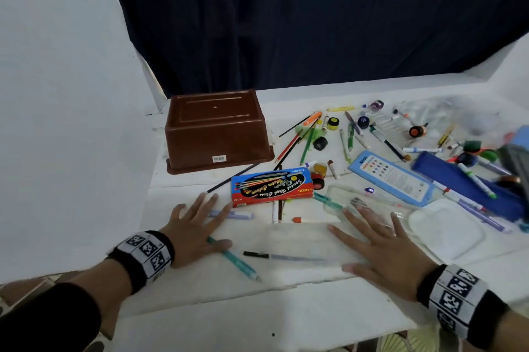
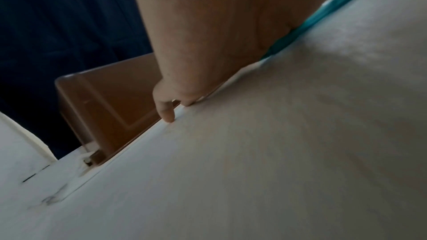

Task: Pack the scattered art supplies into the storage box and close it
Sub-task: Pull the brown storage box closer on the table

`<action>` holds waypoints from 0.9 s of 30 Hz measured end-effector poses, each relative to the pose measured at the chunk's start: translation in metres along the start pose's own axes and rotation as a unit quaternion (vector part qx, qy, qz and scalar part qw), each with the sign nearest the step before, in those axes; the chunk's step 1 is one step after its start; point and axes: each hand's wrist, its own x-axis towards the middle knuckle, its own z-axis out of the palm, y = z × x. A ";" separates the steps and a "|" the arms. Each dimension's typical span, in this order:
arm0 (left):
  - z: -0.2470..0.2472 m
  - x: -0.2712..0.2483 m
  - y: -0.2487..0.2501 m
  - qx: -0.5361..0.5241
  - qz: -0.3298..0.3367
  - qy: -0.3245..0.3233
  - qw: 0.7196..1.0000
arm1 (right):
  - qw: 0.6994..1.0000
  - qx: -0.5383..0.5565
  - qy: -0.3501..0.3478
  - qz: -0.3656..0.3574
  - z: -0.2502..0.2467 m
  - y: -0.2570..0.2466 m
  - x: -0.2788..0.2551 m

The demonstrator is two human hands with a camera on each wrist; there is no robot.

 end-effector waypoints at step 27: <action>0.000 0.022 -0.010 -0.045 -0.013 0.028 0.999 | 0.992 0.092 -0.010 0.084 0.002 0.035 0.005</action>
